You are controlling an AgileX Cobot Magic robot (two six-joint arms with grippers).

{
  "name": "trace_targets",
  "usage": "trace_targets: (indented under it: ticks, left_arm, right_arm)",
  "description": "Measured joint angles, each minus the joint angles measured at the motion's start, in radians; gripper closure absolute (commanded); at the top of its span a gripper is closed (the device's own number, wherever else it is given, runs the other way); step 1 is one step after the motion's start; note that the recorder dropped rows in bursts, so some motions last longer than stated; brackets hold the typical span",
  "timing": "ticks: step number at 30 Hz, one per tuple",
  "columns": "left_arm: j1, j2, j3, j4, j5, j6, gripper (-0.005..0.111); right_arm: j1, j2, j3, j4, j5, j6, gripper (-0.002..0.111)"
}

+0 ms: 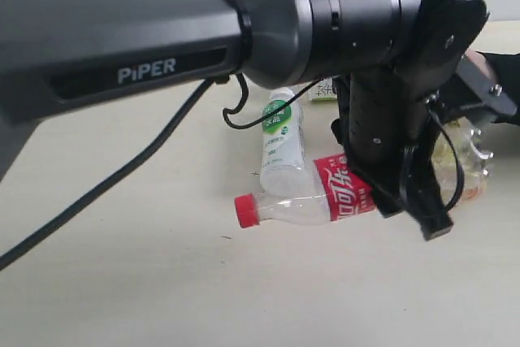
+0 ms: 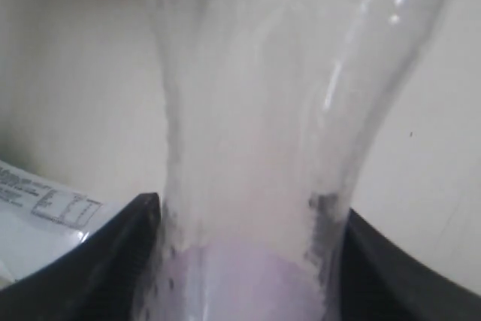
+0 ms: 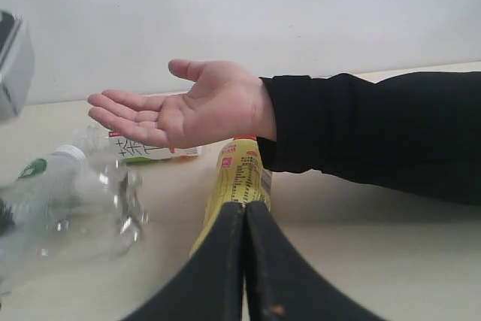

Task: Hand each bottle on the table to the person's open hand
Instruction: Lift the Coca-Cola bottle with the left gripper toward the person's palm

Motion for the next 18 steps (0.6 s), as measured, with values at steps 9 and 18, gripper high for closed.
trace_targets:
  ticks: [9, 18]
  left_arm:
    - [0.007, -0.007, -0.177, 0.148, -0.015, -0.524, 0.107]
    - [0.149, 0.071, -0.407, -0.057, -0.008, -0.663, 0.107]
  right_arm:
    - [0.000, 0.000, 0.000, 0.000, 0.000, 0.000, 0.108]
    - [0.000, 0.000, 0.000, 0.000, 0.000, 0.000, 0.108]
